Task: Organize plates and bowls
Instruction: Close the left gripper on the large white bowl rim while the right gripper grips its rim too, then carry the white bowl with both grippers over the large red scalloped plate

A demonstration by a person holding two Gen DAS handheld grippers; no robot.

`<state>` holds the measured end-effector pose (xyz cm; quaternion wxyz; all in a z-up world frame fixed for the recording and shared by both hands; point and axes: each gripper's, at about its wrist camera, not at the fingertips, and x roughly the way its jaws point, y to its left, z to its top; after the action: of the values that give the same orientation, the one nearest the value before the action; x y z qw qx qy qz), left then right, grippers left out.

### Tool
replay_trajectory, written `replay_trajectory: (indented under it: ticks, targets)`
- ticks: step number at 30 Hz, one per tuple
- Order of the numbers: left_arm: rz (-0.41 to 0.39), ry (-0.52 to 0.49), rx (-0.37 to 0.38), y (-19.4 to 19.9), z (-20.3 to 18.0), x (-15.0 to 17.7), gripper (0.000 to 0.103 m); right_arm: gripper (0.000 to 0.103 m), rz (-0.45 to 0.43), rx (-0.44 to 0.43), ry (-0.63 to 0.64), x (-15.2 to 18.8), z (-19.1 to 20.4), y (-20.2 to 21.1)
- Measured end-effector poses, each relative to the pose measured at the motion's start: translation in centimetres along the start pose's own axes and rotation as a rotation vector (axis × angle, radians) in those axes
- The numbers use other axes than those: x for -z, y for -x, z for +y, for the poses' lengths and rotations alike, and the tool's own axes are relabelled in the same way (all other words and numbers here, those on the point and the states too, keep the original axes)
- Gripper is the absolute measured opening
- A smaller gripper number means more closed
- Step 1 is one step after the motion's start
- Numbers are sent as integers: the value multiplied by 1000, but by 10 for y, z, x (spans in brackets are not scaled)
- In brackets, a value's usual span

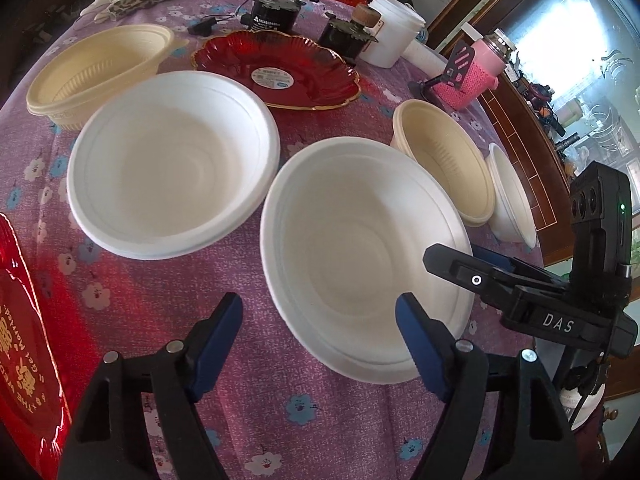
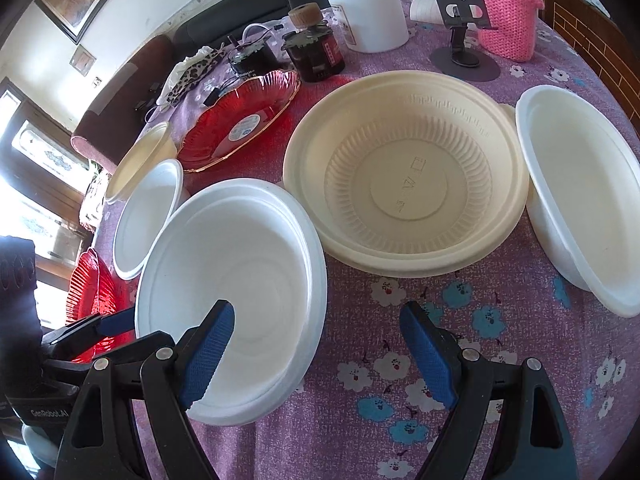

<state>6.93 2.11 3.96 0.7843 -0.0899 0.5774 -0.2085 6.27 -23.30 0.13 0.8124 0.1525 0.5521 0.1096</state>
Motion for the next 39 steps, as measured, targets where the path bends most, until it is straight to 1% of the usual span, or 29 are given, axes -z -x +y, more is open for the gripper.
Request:
replay_trajectory:
  ticks: [1, 2, 3, 4, 5, 7, 10, 13, 14, 15, 16, 17, 19, 21, 23, 24, 25, 26, 28, 32, 36, 39]
  targets:
    - [5, 1, 4, -2, -1, 0, 71, 86, 2, 1, 0, 0, 0, -1]
    - [11, 2, 9, -5, -2, 0, 63, 78, 5, 1, 0, 1, 1, -2]
    - [17, 4, 13, -7, -2, -1, 58, 72, 12, -3, -1, 1, 1, -4]
    - [27, 6, 18, -10, -3, 0, 47, 56, 23, -11, -4, 2, 1, -6]
    - [40, 11, 27, -13, -3, 0, 41, 42, 40, -22, -9, 3, 0, -10]
    - [46, 16, 30, -16, -3, 2, 40, 38, 68, -39, -23, 5, -1, -15]
    - [45, 15, 31, -17, -4, 4, 39, 33, 69, -28, -15, 9, 1, -17]
    - [56, 14, 26, -15, -4, 7, 39, 33, 63, -33, -14, 9, 2, -16]
    - [49, 11, 38, -10, -5, 8, 40, 34, 62, -36, -23, 8, 1, -14]
    - [39, 3, 42, -6, -5, 8, 41, 35, 62, -48, -32, 8, -1, -11]
    - [26, -3, 37, -1, -4, 9, 44, 36, 56, -67, -41, 7, -3, -8]
    - [13, -4, 29, 5, -1, 9, 48, 37, 47, -67, -45, 7, -5, -5]
    - [-8, 11, 31, 16, 7, 8, 48, 38, 18, -52, -44, 6, -8, 4]
    - [-33, 34, 33, 27, 18, 7, 49, 40, -3, -68, -41, 5, -9, 11]
    - [-63, 66, 26, 38, 31, 5, 57, 53, -32, -100, -48, 3, -9, 20]
    - [-80, 86, 16, 42, 39, 4, 58, 57, -44, -111, -51, 0, -7, 22]
    - [-94, 113, 5, 47, 49, 2, 59, 63, -58, -119, -50, -2, -5, 24]
    - [-102, 134, 2, 50, 57, 1, 59, 65, -75, -125, -47, -5, -1, 27]
    - [-124, 187, -6, 57, 73, -3, 59, 65, -85, -134, -38, -12, 8, 27]
    - [-166, 229, -74, 65, 96, -20, 61, 65, -88, -127, 30, -28, 40, 19]
    - [-169, 248, -119, 63, 112, -42, 61, 65, -70, -117, 94, -56, 80, -4]
    - [-149, 247, -155, 51, 118, -59, 61, 65, -38, -64, 142, -75, 104, -29]
